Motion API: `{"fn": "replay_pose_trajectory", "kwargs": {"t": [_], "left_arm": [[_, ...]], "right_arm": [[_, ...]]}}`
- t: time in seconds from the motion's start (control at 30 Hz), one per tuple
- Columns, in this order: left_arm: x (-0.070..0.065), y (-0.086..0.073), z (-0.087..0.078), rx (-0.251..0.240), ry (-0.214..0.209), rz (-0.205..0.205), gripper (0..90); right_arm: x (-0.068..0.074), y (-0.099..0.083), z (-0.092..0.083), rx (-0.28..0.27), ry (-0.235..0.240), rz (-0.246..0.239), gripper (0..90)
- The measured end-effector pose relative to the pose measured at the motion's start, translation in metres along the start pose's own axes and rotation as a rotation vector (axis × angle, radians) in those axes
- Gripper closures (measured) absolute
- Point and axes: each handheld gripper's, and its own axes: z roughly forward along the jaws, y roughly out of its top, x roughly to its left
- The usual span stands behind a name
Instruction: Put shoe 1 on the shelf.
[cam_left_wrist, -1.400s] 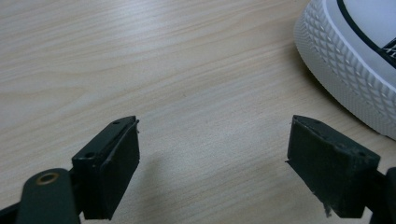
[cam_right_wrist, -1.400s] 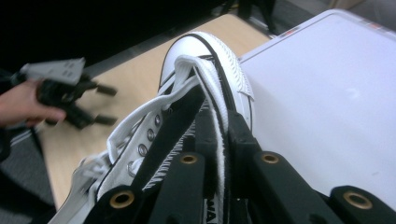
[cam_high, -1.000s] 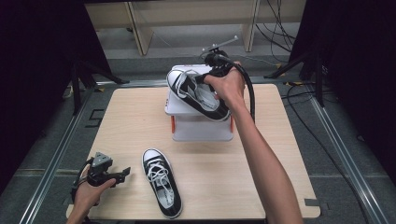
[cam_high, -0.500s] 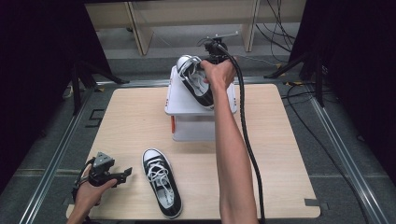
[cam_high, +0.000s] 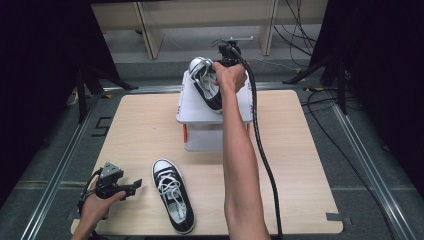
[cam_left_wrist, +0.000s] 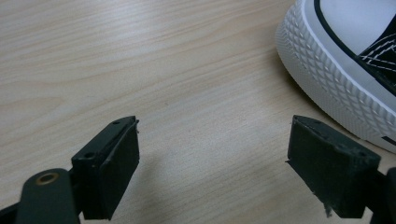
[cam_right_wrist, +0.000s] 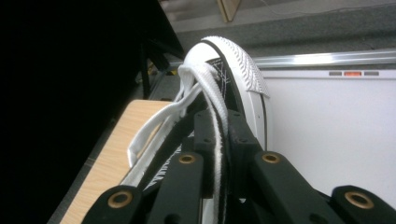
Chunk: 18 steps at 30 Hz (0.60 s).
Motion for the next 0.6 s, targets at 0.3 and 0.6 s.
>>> {"fn": "replay_pose_trajectory", "kwargs": {"t": [0.3,0.6], "left_arm": [[0.0,0.0,0.0,0.004,0.002,0.0,16.5],[0.001,0.0,0.001,0.006,0.002,0.004,16.5]], "right_arm": [[-0.007,-0.006,-0.001,0.011,-0.029,0.04,83.0],[-0.018,-0.006,-0.007,0.088,-0.068,-0.002,75.7]]}}
